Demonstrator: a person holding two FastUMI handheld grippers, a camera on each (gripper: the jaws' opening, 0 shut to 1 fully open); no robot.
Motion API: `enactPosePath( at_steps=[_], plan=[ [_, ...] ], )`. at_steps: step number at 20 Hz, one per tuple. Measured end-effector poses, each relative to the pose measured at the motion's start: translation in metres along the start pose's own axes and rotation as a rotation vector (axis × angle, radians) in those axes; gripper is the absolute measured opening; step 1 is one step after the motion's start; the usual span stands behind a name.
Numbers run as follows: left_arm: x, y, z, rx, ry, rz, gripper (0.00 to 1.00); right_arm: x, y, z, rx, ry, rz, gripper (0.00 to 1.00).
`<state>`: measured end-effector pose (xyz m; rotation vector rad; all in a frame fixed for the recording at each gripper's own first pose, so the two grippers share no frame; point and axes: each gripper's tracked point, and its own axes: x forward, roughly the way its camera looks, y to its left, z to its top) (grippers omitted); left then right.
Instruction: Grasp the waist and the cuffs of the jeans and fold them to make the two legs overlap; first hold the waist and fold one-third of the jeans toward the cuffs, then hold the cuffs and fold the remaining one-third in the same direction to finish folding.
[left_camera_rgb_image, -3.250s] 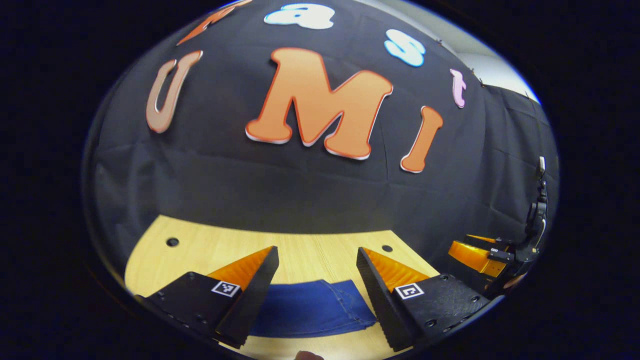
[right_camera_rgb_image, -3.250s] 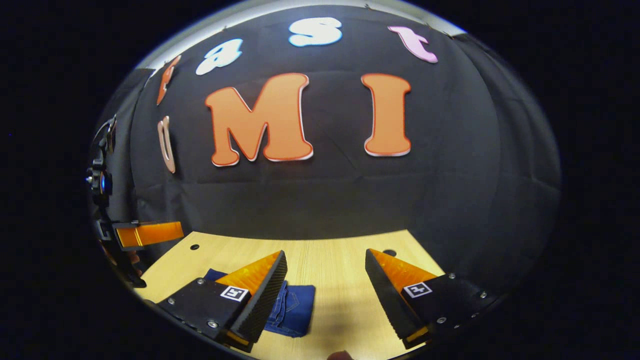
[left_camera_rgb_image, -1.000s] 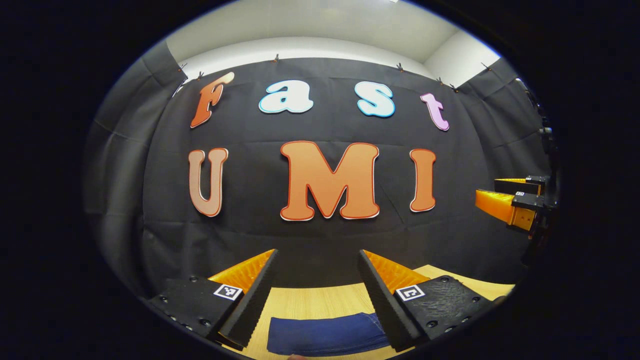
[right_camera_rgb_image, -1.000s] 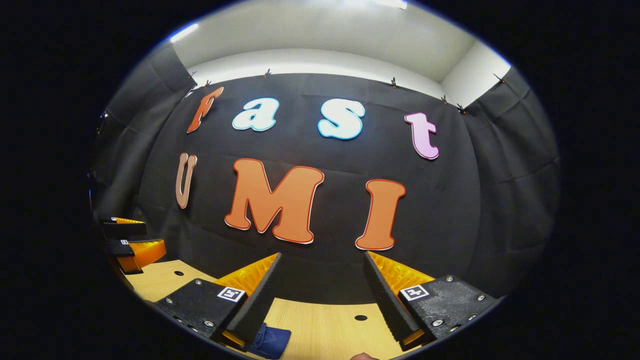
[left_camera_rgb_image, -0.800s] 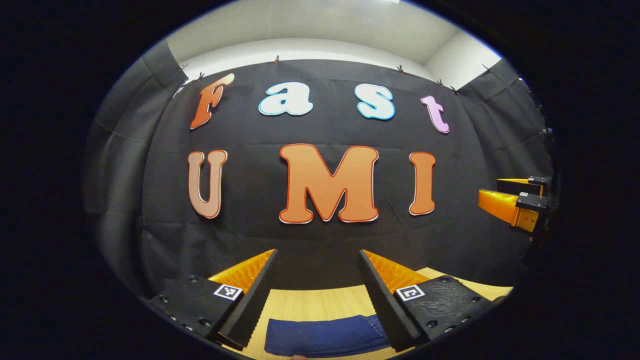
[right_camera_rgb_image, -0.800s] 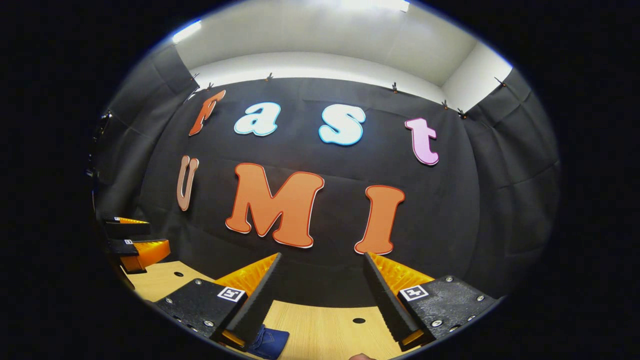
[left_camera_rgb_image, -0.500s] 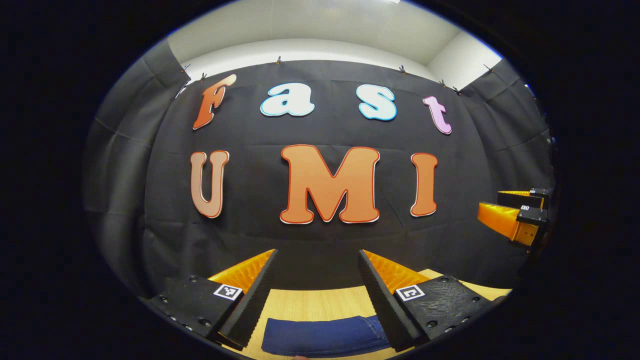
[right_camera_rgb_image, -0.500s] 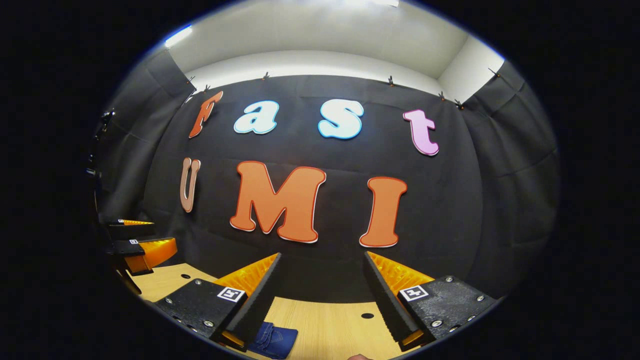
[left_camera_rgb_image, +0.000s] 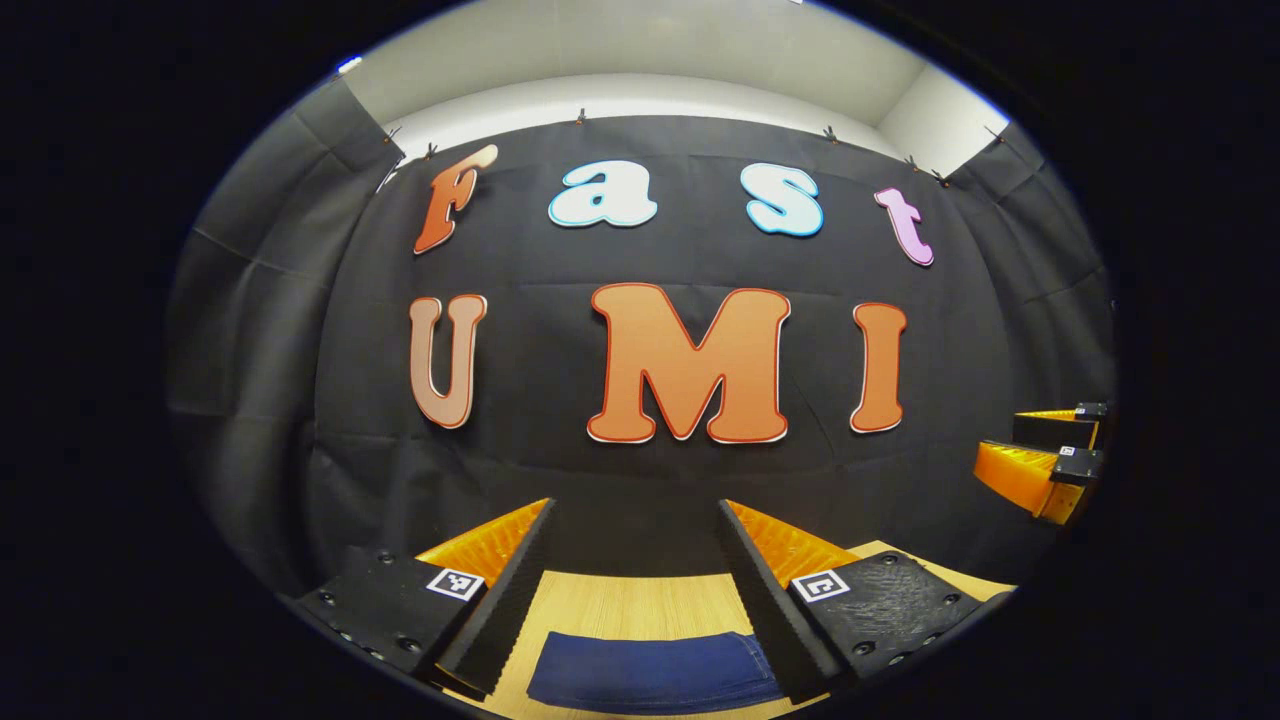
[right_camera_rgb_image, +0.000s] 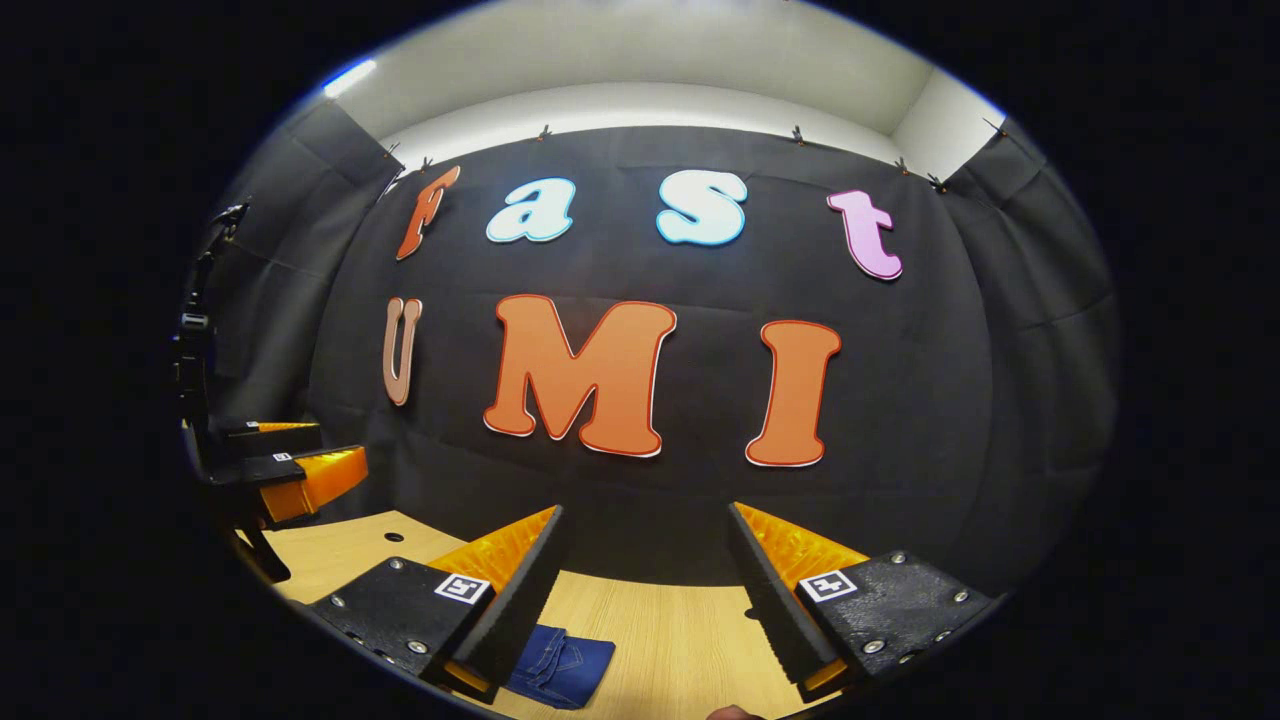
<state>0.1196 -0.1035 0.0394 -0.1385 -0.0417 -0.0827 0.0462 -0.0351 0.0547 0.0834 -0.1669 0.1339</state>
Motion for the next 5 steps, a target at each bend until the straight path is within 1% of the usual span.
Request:
enactPosePath(
  at_steps=[1, 5],
  plan=[
    [0.002, 0.000, 0.001, 0.003, -0.004, 0.000, 0.94, -0.001, -0.002, 0.000, -0.005, 0.000, 0.000, 0.96],
    [0.005, 0.007, 0.013, 0.016, -0.035, 0.020, 0.96, -0.006, -0.008, 0.002, -0.011, -0.004, -0.005, 0.96]
  ],
)
